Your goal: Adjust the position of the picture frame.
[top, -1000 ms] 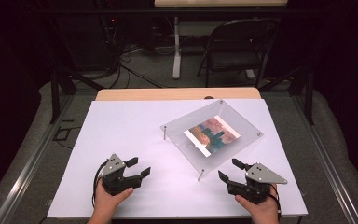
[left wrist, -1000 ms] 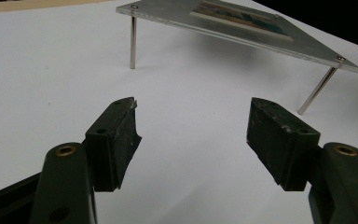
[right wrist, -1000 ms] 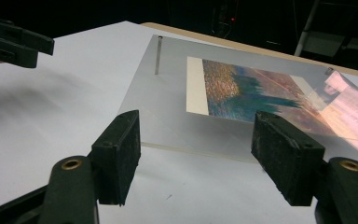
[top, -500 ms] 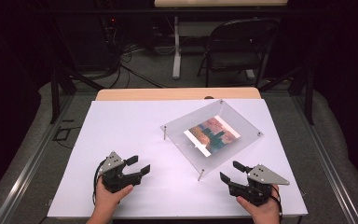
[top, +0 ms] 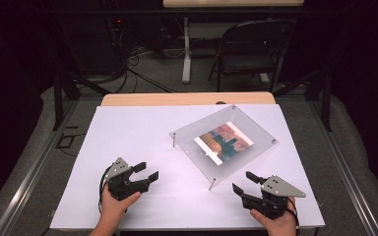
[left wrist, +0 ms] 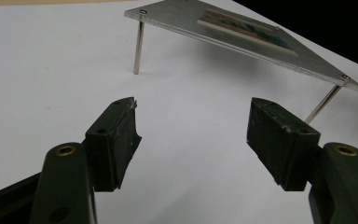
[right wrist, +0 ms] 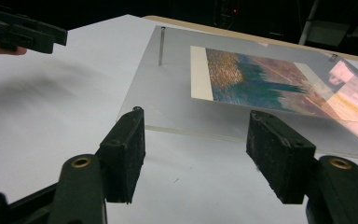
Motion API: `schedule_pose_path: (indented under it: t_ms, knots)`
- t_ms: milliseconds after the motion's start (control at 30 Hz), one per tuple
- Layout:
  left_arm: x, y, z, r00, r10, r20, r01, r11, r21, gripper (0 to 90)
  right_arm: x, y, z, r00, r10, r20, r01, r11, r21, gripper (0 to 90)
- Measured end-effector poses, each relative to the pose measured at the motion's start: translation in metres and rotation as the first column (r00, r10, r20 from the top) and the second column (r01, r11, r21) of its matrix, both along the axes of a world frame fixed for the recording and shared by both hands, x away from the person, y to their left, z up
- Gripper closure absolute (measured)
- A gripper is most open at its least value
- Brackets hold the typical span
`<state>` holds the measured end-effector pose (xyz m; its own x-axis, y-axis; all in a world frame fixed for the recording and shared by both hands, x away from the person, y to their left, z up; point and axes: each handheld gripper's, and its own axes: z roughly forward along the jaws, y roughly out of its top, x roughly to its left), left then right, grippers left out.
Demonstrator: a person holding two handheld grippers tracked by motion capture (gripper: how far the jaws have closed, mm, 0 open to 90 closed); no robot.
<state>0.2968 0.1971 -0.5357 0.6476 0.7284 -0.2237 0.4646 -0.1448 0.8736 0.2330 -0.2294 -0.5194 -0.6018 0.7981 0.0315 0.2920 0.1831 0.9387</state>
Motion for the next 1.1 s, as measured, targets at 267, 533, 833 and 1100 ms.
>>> schedule_pose_path:
  t_ms: [267,533,833,1100]
  knots:
    - [0.007,-0.004,-0.004,0.9997,-0.002,-0.025,0.002,1.0,-0.002,33.3,-0.003,-0.003,0.0,0.9995,-0.015,-0.027,0.015,0.9997,0.019,37.5]
    - [0.026,-0.005,-0.007,0.9986,0.033,-0.041,-0.033,0.9995,0.003,33.8,-0.004,-0.005,0.0,0.9991,-0.026,-0.033,0.027,0.9994,0.021,38.2]
    - [0.056,-0.012,0.0,0.9964,0.048,-0.069,-0.048,0.9988,-0.004,41.7,-0.004,-0.005,0.0,0.999,-0.024,-0.037,0.025,0.9993,0.027,38.3]
    - [0.086,-0.031,-0.006,0.9973,0.036,-0.063,-0.033,0.9985,0.042,44.5,-0.002,-0.008,0.0,0.9982,-0.034,-0.049,0.036,0.9979,0.053,38.3]
